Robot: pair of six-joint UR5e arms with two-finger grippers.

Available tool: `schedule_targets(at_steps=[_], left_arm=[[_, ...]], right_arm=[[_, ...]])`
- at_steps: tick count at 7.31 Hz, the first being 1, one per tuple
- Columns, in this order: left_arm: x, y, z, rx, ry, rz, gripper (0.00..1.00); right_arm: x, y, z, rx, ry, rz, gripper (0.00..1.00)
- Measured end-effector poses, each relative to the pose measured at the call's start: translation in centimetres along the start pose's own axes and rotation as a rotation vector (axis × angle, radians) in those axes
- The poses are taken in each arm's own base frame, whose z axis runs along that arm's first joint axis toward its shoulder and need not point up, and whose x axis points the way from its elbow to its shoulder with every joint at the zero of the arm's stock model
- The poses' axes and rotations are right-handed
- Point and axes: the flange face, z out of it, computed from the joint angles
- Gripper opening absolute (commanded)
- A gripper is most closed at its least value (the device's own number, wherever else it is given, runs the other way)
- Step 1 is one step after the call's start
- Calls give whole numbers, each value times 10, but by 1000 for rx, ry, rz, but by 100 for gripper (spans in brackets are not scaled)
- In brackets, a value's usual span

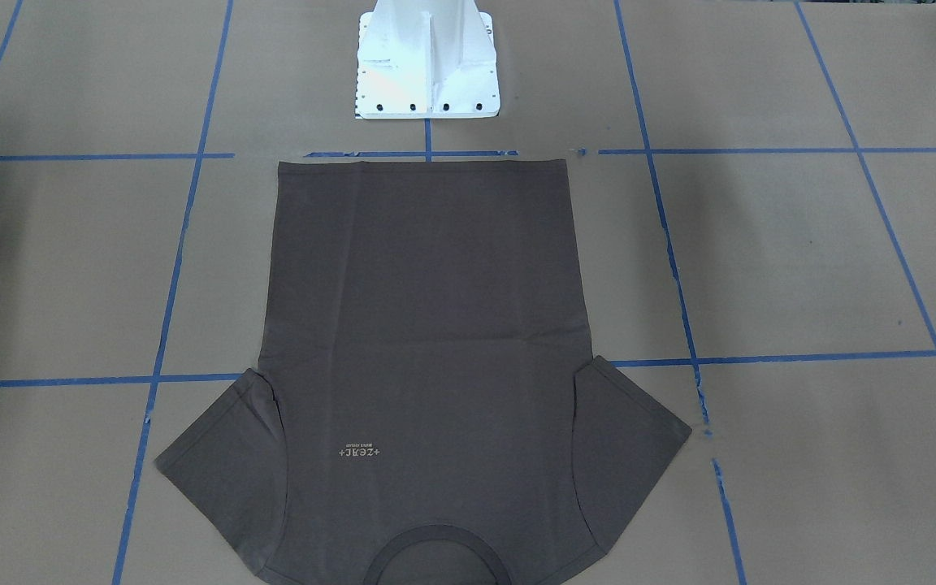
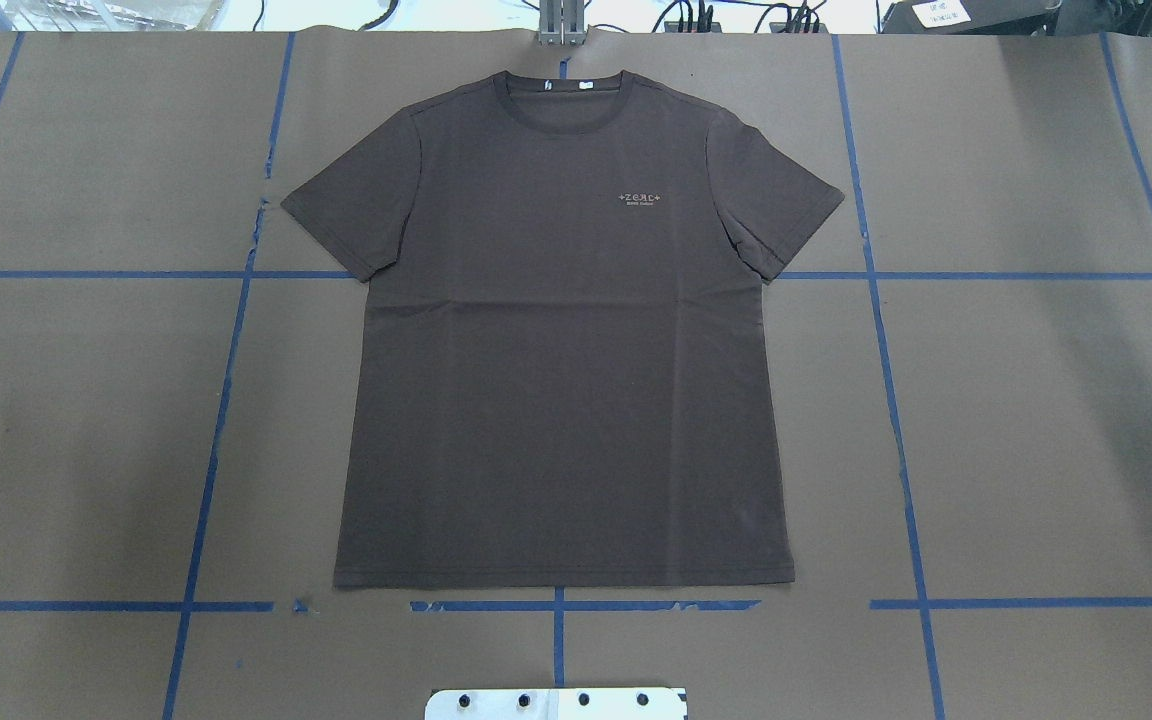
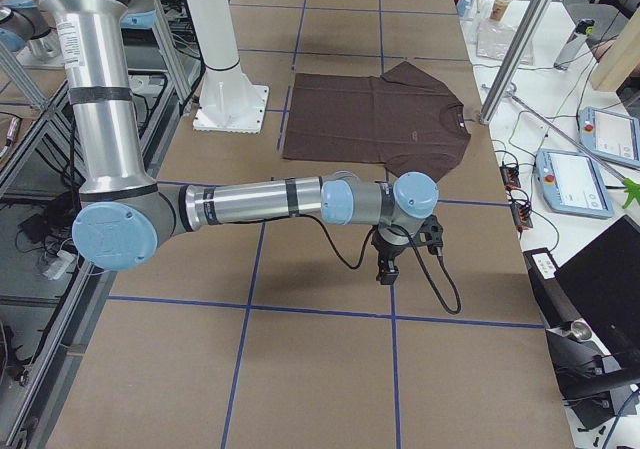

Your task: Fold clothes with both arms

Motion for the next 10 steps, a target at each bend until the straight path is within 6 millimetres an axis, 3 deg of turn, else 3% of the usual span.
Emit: schedule_targets(at_steps=[5, 6, 8, 10], left_arm=[[17, 2, -14, 32, 29, 28, 100], [23, 2, -19, 42, 28, 39, 100], [30, 0, -26, 63, 26, 66, 100], [32, -3, -27, 99, 23, 103, 100]], right_arm=[[-26, 23, -12, 56, 14, -109, 100], [-34, 20, -2, 56, 11, -148, 100], [-66, -19, 43, 64, -1, -285, 100], [-126, -98, 81, 116, -37, -265, 99]])
